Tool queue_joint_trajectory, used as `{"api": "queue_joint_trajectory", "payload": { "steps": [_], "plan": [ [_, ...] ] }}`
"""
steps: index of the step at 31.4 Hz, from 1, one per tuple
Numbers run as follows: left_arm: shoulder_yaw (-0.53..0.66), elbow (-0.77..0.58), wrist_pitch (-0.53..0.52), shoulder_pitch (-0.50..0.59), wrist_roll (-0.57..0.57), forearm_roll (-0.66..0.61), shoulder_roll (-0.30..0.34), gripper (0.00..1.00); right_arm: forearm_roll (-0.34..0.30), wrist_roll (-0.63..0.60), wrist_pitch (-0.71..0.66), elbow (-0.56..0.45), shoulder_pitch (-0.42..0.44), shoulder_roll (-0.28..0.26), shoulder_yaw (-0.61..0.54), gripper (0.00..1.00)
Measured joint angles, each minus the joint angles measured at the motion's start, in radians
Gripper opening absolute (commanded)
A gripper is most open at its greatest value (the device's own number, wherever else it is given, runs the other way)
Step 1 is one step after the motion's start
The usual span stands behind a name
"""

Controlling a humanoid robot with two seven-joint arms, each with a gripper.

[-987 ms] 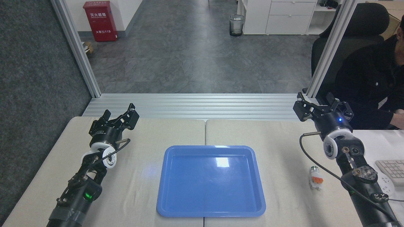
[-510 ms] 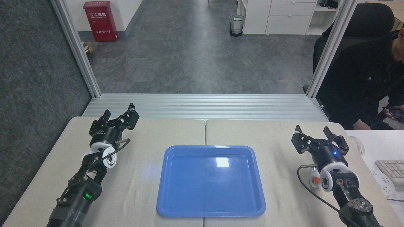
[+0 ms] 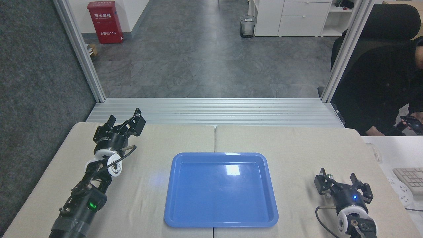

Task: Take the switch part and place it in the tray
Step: 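Lower the right gripper onto the small switch part beside the tray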

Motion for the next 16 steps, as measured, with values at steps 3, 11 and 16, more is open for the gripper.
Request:
{"api": "queue_joint_trajectory", "payload": {
  "steps": [3,11,16],
  "plan": [
    [0.0,0.0,0.0,0.0,0.0,0.0,0.0,1.0,0.0,-0.002,0.006,0.013,0.012,0.003,0.003,0.9],
    [0.0,0.0,0.0,0.0,0.0,0.0,0.0,1.0,-0.002,-0.01,0.01,0.043,0.037,0.017,0.013,0.09],
    [0.0,0.0,0.0,0.0,0.0,0.0,0.0,1.0,-0.004,-0.031,0.007,0.05,0.042,0.024,0.016,0.0]
  ]
}}
